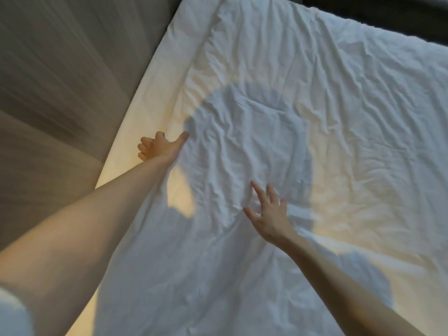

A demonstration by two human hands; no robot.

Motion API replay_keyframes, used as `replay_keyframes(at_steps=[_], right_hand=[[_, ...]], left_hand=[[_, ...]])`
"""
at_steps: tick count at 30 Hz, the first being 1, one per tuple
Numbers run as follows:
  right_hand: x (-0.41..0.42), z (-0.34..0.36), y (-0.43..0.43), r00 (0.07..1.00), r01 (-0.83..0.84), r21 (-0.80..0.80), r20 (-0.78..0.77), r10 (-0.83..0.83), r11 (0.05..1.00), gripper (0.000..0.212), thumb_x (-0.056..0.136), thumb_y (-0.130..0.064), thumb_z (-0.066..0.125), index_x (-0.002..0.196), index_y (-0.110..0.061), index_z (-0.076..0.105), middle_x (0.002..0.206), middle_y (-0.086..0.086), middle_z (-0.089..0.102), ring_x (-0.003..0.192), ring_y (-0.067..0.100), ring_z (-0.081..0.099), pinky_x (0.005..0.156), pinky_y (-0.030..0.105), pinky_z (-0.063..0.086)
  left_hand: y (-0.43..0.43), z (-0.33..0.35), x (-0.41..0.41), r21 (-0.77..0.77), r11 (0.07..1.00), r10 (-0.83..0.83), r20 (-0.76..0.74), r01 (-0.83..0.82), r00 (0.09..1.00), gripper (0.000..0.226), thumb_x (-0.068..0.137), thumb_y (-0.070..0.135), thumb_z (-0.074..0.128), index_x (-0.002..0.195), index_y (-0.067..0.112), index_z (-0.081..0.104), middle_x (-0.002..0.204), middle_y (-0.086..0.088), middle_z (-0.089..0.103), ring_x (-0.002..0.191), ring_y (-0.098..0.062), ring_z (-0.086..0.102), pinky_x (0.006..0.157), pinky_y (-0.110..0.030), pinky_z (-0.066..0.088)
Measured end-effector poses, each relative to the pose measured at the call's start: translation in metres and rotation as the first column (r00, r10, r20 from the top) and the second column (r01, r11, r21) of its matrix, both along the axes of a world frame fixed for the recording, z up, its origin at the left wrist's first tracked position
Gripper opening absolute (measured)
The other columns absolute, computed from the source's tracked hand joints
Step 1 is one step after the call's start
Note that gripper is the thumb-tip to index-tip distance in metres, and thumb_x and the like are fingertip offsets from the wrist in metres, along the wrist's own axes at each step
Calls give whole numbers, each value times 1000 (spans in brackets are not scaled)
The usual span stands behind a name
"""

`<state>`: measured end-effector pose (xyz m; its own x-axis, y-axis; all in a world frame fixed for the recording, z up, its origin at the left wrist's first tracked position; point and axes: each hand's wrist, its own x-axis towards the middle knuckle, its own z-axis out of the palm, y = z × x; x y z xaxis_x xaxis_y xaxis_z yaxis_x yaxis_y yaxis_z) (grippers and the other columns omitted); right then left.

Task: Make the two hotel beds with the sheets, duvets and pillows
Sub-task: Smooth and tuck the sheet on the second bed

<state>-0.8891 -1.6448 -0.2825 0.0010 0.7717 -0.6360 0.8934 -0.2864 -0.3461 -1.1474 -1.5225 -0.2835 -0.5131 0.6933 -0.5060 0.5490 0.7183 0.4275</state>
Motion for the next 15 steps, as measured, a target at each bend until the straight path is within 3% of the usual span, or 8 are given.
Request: replay_keyframes(at_steps=[5, 7, 8, 10, 15], right_hand=[[-6, 1, -2, 999, 31, 2, 23, -31, 1000, 67, 96, -53, 44, 147, -55, 1, 162, -7, -10, 147, 43, -1, 112, 68, 9], [-11, 5, -2, 998, 45, 18, 53, -46, 999, 67, 96, -55, 44, 146, -57, -1, 162, -10, -11, 147, 42, -5, 110, 70, 10], [-13, 8, -2, 996, 35, 47, 81, -39, 998, 68, 95, -57, 43, 146, -57, -2, 162, -10, -12, 147, 40, -8, 109, 72, 9], [-19, 14, 1, 988, -22, 129, 154, 2, 991, 69, 94, -59, 42, 145, -58, -4, 162, -8, -16, 147, 38, -13, 109, 72, 5], [-22, 11, 11, 981, -122, 204, 174, 87, 971, 69, 95, -61, 38, 145, -56, -9, 158, -10, -27, 145, 31, -25, 108, 70, -8]], left_hand=[[5, 5, 0, 168, 986, -17, 102, 0, 995, 68, 90, 55, 57, 132, 3, 48, 135, -16, 51, 126, -32, 47, 98, -36, 38], [6, 11, 1, 266, 964, -35, 19, 29, 999, 34, 94, 49, 53, 106, 18, 58, 107, -6, 63, 107, -28, 55, 85, -35, 41], [7, 17, 1, 300, 953, -35, -29, 42, 999, 24, 95, 48, 51, 86, 26, 52, 85, 2, 58, 92, -26, 53, 76, -33, 38], [8, 27, -7, 337, 938, -34, -126, 75, 991, 34, 95, 47, 50, 76, 21, 40, 68, 1, 46, 78, -25, 46, 70, -32, 32], [9, 5, -33, 267, 952, -81, -258, 151, 963, 35, 97, 44, 47, 82, 13, 43, 86, -12, 58, 84, -33, 53, 69, -36, 34]])
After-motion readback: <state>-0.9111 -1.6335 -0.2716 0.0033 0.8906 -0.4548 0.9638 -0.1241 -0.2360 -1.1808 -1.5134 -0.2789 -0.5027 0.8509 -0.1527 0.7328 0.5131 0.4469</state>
